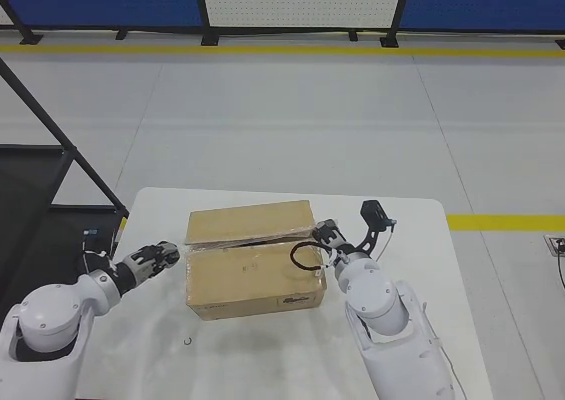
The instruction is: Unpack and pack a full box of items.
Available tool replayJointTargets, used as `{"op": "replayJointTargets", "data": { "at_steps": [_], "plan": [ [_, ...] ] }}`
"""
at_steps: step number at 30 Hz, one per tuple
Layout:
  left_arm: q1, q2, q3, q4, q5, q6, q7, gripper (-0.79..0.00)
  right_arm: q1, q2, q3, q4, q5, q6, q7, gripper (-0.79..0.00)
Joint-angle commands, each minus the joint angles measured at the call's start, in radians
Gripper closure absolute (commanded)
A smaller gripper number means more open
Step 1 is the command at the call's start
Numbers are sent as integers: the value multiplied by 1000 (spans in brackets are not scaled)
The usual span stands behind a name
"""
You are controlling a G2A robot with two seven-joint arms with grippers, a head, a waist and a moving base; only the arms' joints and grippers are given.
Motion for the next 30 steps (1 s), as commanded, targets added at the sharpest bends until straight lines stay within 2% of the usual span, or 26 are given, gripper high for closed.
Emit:
{"op": "replayJointTargets", "data": {
  "at_steps": [1,5,8,11,14,15,17,30],
  "plan": [
    [13,3,-4,-20,31,-16,33,-80,1,0,-1,1,2,0,-1,0],
    [43,6,-10,-57,77,-36,100,-172,1,1,-2,2,3,1,-3,0],
    [59,5,-24,-85,65,-45,163,-172,1,2,-3,2,4,1,-4,0],
    [77,1,-29,-126,4,-45,191,-259,1,2,-3,2,5,1,-4,0],
    [98,-3,-18,-160,-31,-54,213,-222,1,3,-4,1,6,1,-5,0],
    [102,-4,-12,-163,-38,-54,219,-175,1,3,-4,1,6,1,-5,0],
    [103,-6,9,-160,-47,-51,228,0,0,4,-4,0,7,1,-5,0],
    [-6,-30,166,2,-94,-23,314,0,8,6,-9,5,12,-2,0,0]
  ]
}}
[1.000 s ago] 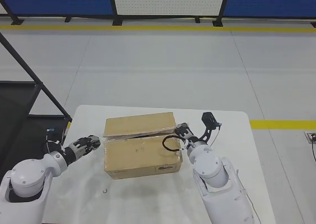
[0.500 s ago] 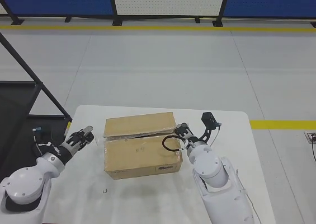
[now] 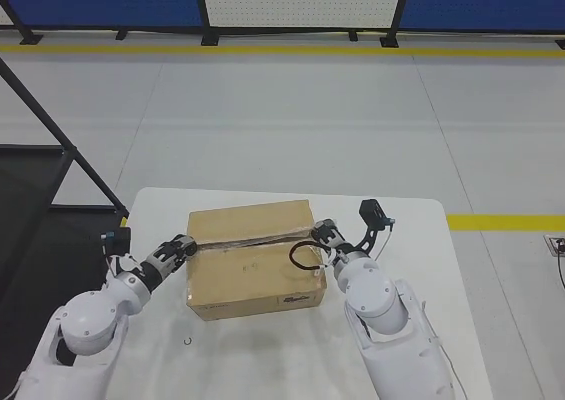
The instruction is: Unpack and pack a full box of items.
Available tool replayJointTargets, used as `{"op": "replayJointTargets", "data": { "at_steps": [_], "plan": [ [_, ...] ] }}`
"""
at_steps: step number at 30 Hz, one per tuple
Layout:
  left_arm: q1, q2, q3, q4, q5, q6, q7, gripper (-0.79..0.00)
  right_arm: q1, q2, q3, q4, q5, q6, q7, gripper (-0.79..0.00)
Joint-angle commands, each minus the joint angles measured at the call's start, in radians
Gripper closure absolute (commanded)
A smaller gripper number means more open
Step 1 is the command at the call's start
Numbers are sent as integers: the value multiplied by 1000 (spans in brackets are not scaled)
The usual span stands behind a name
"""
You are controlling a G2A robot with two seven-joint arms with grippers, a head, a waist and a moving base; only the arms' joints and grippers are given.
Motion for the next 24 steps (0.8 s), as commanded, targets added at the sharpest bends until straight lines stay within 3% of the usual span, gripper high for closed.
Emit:
{"op": "replayJointTargets", "data": {
  "at_steps": [1,21,24],
  "plan": [
    [-12,-2,11,15,-7,-3,9,0,1,0,0,1,1,0,0,0],
    [-43,-5,50,47,1,12,-4,0,0,4,-7,7,8,-13,-10,0],
    [-46,-6,52,50,1,12,-4,0,2,4,-8,9,7,-15,-12,-102]
  ]
}}
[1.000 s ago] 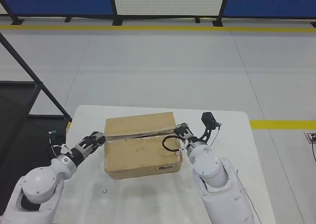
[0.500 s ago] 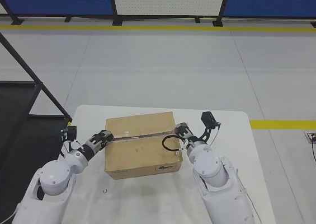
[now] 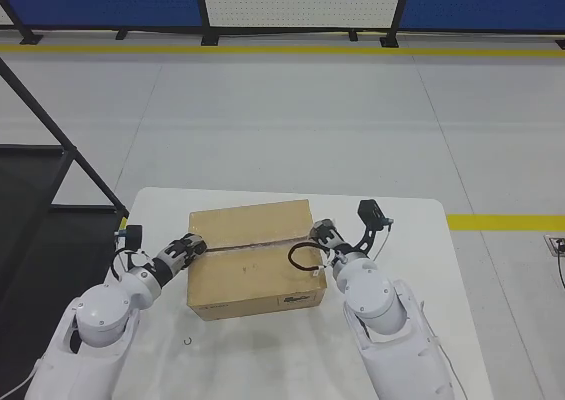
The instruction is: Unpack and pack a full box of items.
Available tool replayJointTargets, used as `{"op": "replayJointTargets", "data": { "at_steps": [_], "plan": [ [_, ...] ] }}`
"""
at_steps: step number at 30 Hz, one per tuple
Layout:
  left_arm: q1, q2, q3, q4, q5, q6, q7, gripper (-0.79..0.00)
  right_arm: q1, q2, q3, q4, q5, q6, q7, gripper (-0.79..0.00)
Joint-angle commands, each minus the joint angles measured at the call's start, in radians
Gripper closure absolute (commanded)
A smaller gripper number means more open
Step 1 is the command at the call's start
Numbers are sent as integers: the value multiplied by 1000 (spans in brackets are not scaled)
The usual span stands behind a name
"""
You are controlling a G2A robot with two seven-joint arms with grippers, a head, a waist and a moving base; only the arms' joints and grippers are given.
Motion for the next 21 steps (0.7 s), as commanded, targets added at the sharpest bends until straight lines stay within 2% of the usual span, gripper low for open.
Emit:
{"op": "replayJointTargets", "data": {
  "at_steps": [1,4,7,15,19,21],
  "plan": [
    [0,0,1,1,0,-1,1,0,1,0,0,0,-1,1,0,-142],
    [1,0,2,0,-1,-3,-2,0,0,2,2,-3,-3,1,0,-169],
    [2,0,1,-2,-2,-2,-2,0,-2,3,4,-9,-6,0,1,-240],
    [4,2,-5,-9,1,0,-4,0,-9,6,5,-19,-14,1,5,-271],
    [5,3,-5,-9,0,0,-5,0,-10,9,6,-25,-25,-1,7,-332],
    [6,3,-5,-9,0,0,-5,0,-11,10,6,-28,-32,-2,7,-394]
  ]
}}
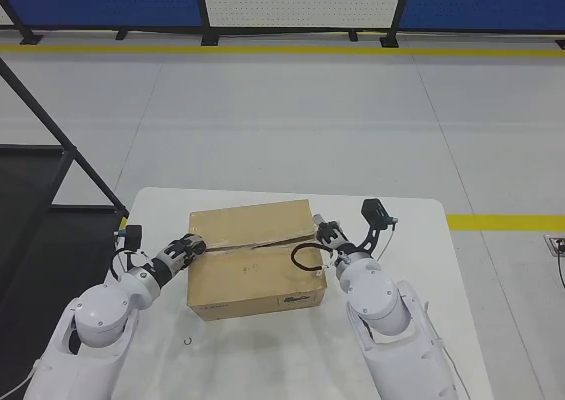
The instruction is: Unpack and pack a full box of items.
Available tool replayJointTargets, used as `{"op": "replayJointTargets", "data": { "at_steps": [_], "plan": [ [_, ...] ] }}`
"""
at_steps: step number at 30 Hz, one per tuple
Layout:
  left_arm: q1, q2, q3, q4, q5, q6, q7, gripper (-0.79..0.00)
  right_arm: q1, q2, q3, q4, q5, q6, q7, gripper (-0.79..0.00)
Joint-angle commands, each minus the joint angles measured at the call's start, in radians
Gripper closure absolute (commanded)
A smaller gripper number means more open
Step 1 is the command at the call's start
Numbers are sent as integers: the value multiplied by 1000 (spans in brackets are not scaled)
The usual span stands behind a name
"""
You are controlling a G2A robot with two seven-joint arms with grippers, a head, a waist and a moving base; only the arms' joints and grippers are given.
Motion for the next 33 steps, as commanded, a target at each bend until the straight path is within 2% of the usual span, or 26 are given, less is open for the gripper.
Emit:
{"op": "replayJointTargets", "data": {
  "at_steps": [1,2,3,13,25,33],
  "plan": [
    [0,0,0,0,0,-1,0,0,-1,1,0,-2,-5,0,-1,-594],
    [0,0,0,0,0,-1,0,0,-1,1,-1,-4,-6,-1,-1,-779],
    [1,0,0,0,-2,-1,0,0,-2,1,0,-5,-5,0,-2,-785],
    [4,1,-3,1,-3,-2,1,0,2,2,-9,-1,-10,-11,-10,-785],
    [9,2,-2,1,-3,-1,2,0,14,4,-25,12,-54,-85,-65,-785],
    [11,3,-2,-1,-4,-1,3,0,11,7,-16,-2,-85,-65,-61,-785]
  ]
}}
